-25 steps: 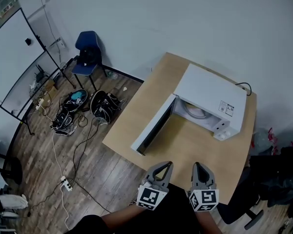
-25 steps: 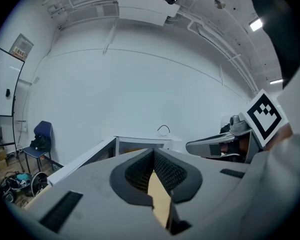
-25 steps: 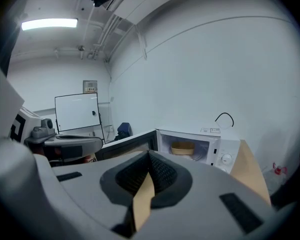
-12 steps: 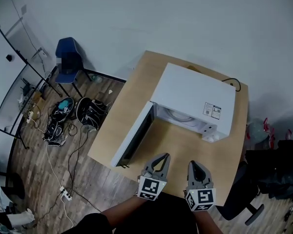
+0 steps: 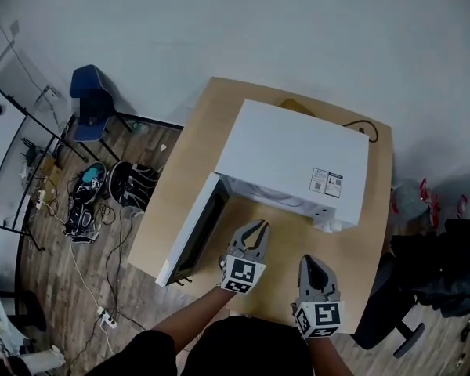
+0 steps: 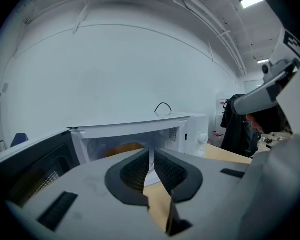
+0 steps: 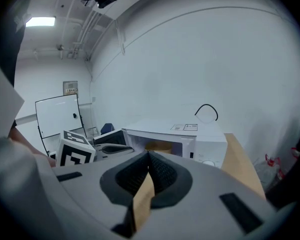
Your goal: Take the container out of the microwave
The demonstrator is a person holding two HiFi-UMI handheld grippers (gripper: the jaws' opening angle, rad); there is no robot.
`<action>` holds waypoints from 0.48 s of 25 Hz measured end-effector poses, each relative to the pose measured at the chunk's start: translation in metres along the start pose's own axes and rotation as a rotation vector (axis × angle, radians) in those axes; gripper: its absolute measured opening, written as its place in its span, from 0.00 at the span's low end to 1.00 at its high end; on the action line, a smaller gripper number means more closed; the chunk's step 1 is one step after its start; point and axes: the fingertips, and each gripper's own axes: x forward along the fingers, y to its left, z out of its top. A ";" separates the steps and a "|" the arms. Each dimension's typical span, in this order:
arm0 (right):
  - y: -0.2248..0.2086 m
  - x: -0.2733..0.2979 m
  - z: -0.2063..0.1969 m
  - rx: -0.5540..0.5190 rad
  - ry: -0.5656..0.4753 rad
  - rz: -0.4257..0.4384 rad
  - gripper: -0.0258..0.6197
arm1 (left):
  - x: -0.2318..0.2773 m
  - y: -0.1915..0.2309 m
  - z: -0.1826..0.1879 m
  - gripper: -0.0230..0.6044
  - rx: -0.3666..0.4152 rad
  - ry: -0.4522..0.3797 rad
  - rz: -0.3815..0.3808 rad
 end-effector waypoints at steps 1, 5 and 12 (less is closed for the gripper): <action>-0.002 0.003 0.001 0.008 -0.001 -0.003 0.13 | 0.010 0.002 -0.001 0.06 0.008 0.001 -0.013; -0.013 0.016 0.004 0.027 -0.001 -0.009 0.13 | 0.044 0.014 -0.008 0.06 0.041 0.018 -0.029; -0.029 0.029 -0.002 0.020 0.027 -0.016 0.13 | 0.092 0.033 -0.017 0.22 0.094 0.084 -0.044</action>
